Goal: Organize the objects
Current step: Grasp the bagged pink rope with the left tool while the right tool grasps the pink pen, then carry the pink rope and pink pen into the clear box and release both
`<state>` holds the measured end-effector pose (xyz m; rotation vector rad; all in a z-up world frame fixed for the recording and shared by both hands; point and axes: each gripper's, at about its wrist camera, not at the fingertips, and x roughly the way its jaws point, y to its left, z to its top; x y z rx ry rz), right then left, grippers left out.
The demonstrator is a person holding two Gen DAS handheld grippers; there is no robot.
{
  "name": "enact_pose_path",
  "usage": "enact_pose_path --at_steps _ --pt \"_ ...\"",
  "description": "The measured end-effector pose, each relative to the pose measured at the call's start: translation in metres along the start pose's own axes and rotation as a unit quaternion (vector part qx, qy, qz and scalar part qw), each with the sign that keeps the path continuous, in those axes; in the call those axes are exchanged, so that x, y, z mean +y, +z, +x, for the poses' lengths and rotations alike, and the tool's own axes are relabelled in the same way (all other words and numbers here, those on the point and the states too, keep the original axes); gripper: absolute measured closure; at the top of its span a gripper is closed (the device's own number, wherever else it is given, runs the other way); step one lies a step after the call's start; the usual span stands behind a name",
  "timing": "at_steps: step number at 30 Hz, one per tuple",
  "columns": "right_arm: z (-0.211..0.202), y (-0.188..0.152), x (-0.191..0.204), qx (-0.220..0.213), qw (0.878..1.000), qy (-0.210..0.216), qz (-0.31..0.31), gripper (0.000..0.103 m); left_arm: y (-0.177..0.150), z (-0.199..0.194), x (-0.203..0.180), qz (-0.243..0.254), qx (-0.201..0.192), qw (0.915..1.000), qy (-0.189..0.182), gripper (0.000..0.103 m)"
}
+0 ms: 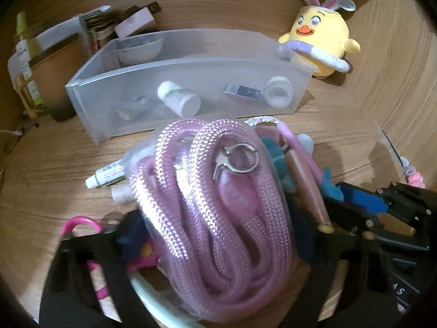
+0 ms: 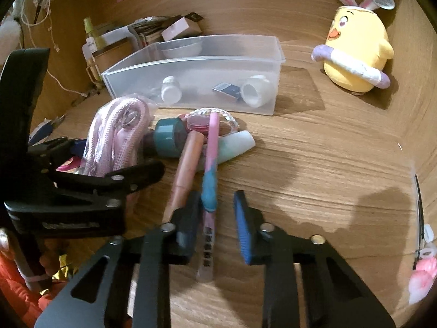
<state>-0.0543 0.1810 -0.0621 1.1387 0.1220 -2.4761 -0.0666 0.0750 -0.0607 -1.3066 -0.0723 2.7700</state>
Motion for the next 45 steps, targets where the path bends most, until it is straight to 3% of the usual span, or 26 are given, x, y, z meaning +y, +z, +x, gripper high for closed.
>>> enact_pose_path --at_steps 6,13,17,31,38,45 --pt "-0.002 0.004 0.0 -0.012 1.0 -0.005 0.006 0.091 0.001 -0.006 0.009 -0.009 -0.008 0.9997 -0.022 0.04" --pt "-0.018 0.012 -0.002 -0.044 0.999 -0.012 0.015 0.091 0.006 -0.024 0.016 -0.015 -0.03 0.9988 -0.035 0.043" --pt "-0.027 0.019 -0.001 -0.06 0.998 -0.017 0.015 0.091 0.015 -0.037 0.017 -0.012 -0.048 0.9976 -0.048 0.049" --pt "-0.042 0.047 -0.003 -0.099 0.995 -0.02 0.011 0.091 0.049 -0.061 0.037 -0.022 -0.093 0.9935 -0.062 0.051" --pt "-0.049 0.078 -0.009 -0.126 0.992 -0.031 0.001 0.091 0.081 -0.073 0.055 -0.028 -0.123 0.9906 -0.053 0.051" --pt "-0.043 0.116 -0.016 -0.136 0.99 -0.029 0.008 0.091 0.116 -0.061 0.075 -0.038 -0.117 0.9912 -0.048 0.051"
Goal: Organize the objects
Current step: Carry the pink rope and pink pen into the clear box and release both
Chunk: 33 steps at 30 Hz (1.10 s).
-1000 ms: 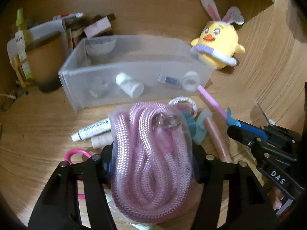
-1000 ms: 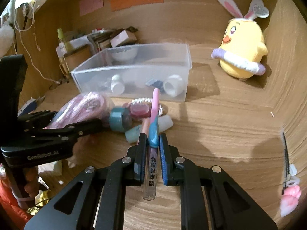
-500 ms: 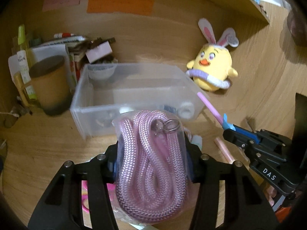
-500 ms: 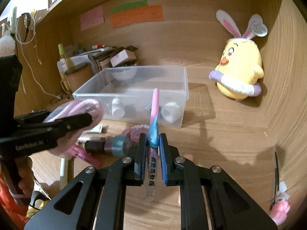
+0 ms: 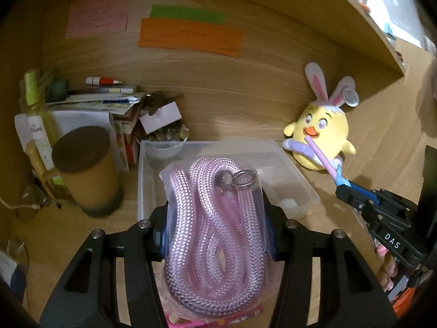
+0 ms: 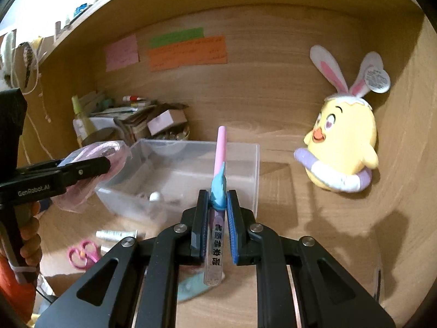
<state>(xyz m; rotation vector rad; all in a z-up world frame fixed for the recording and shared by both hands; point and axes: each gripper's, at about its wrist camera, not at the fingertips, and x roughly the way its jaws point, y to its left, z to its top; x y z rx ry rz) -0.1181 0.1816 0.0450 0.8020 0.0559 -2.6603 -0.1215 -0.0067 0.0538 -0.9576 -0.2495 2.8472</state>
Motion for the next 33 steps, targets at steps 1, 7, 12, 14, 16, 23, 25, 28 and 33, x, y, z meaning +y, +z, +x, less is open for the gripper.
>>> enact_pose_path --at_steps 1,7,12,14,16,23,25,28,33 --pt "0.005 0.003 0.001 0.002 1.0 -0.003 -0.001 0.091 0.004 0.005 0.002 0.001 0.002 1.0 0.003 0.051" --pt "0.042 0.016 0.006 0.028 1.0 -0.003 0.002 0.091 0.015 0.037 0.008 0.007 0.033 0.9994 0.006 0.051" --pt "0.08 0.021 0.01 0.063 0.998 0.005 0.011 0.091 0.016 0.068 0.011 0.017 0.064 0.9978 0.009 0.051" --pt "0.096 0.022 0.013 0.078 0.997 -0.001 0.006 0.091 0.014 0.08 0.013 0.017 0.077 0.9968 0.008 0.051" --pt "0.107 0.023 0.016 0.089 0.996 0.0 0.001 0.091 0.012 0.09 0.015 0.018 0.088 0.9959 0.006 0.051" --pt "0.137 0.02 0.02 0.127 0.992 0.007 -0.008 0.091 0.012 0.102 0.019 0.011 0.103 0.9946 -0.012 0.051" --pt "0.142 0.019 0.022 0.135 0.991 0.009 -0.01 0.091 0.012 0.104 0.019 0.012 0.105 0.9943 -0.014 0.05" --pt "0.146 0.017 0.025 0.141 0.99 0.001 -0.02 0.091 0.011 0.103 0.02 0.017 0.107 0.994 -0.009 0.049" --pt "0.141 0.016 0.028 0.15 0.988 0.01 -0.02 0.078 0.013 0.096 0.022 0.008 0.105 0.9943 -0.017 0.043"
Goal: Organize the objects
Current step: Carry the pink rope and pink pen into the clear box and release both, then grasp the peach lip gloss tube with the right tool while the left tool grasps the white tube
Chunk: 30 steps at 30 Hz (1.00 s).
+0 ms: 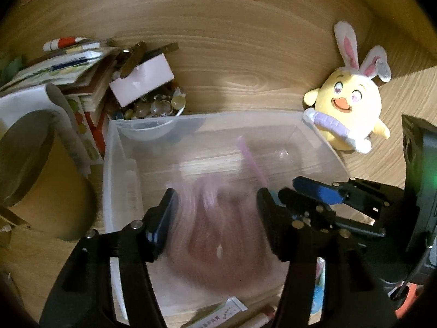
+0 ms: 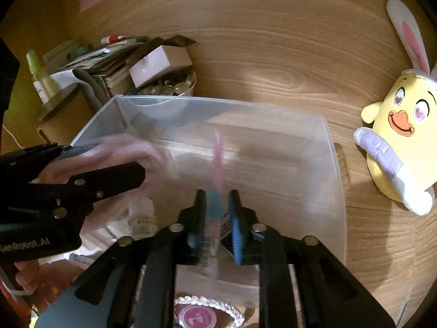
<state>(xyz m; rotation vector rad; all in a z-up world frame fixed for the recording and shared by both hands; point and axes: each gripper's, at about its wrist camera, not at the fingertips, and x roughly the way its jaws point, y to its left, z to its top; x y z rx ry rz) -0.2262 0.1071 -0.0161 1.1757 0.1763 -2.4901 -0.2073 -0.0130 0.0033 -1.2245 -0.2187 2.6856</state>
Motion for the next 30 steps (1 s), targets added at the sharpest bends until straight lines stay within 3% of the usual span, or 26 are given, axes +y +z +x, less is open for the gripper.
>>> enact_pose_path --at_steps 2,10,17,25,30 --pt "-0.01 -0.002 -0.001 -0.011 1.0 0.003 0.003 0.071 -0.001 -0.011 -0.001 0.003 -0.013 0.9999 -0.002 0.04" --pt "-0.064 -0.028 -0.006 -0.058 0.998 -0.016 -0.006 0.053 -0.023 -0.057 -0.014 0.033 -0.057 0.9974 0.03 0.009" --pt "-0.106 -0.072 -0.034 -0.077 0.994 -0.076 0.006 0.047 -0.062 -0.076 -0.017 0.047 -0.045 0.9968 0.047 0.004" --pt "-0.127 -0.131 -0.073 -0.058 0.989 -0.126 0.051 0.044 -0.116 -0.078 -0.005 0.016 0.007 0.9982 0.058 0.004" --pt "-0.129 -0.155 -0.083 -0.047 0.986 -0.141 0.069 0.044 -0.15 -0.087 -0.006 -0.013 0.016 0.9974 0.069 0.004"
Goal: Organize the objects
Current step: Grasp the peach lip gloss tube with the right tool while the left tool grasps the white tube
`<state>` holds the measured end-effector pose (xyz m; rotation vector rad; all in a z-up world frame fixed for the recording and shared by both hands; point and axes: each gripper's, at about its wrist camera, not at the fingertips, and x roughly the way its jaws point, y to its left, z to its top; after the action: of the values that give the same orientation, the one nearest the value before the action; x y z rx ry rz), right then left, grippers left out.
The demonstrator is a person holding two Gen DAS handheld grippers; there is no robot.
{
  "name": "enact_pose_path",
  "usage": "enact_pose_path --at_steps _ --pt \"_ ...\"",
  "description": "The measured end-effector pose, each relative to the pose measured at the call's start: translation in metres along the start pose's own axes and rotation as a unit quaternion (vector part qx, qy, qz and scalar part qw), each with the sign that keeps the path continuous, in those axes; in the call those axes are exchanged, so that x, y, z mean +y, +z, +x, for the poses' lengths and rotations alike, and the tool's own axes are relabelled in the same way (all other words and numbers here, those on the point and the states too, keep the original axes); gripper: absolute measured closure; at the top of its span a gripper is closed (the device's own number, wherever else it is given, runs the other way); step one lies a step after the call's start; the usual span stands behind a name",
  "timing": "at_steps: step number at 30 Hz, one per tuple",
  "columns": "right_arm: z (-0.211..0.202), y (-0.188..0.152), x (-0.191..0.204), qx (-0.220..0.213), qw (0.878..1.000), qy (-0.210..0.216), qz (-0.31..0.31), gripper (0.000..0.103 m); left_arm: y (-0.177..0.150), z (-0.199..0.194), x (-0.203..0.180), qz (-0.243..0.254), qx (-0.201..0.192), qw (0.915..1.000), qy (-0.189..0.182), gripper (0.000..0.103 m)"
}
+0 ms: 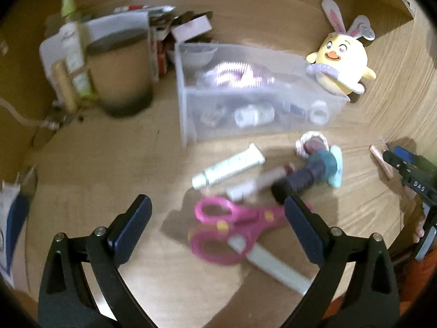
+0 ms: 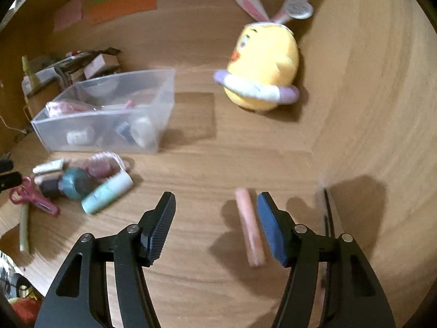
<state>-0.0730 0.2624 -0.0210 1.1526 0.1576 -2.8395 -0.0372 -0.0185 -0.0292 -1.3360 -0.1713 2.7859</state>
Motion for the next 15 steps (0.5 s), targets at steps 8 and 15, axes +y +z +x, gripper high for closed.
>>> enact_pose_path --at_steps 8,15 --pt "0.009 -0.023 -0.015 0.019 1.0 -0.005 0.019 0.045 -0.038 -0.007 -0.018 -0.033 0.011 0.9994 0.003 0.004" --pt "0.024 -0.02 -0.027 0.033 0.999 0.013 0.031 0.08 -0.049 0.002 -0.031 -0.042 0.016 0.9985 0.033 0.004"
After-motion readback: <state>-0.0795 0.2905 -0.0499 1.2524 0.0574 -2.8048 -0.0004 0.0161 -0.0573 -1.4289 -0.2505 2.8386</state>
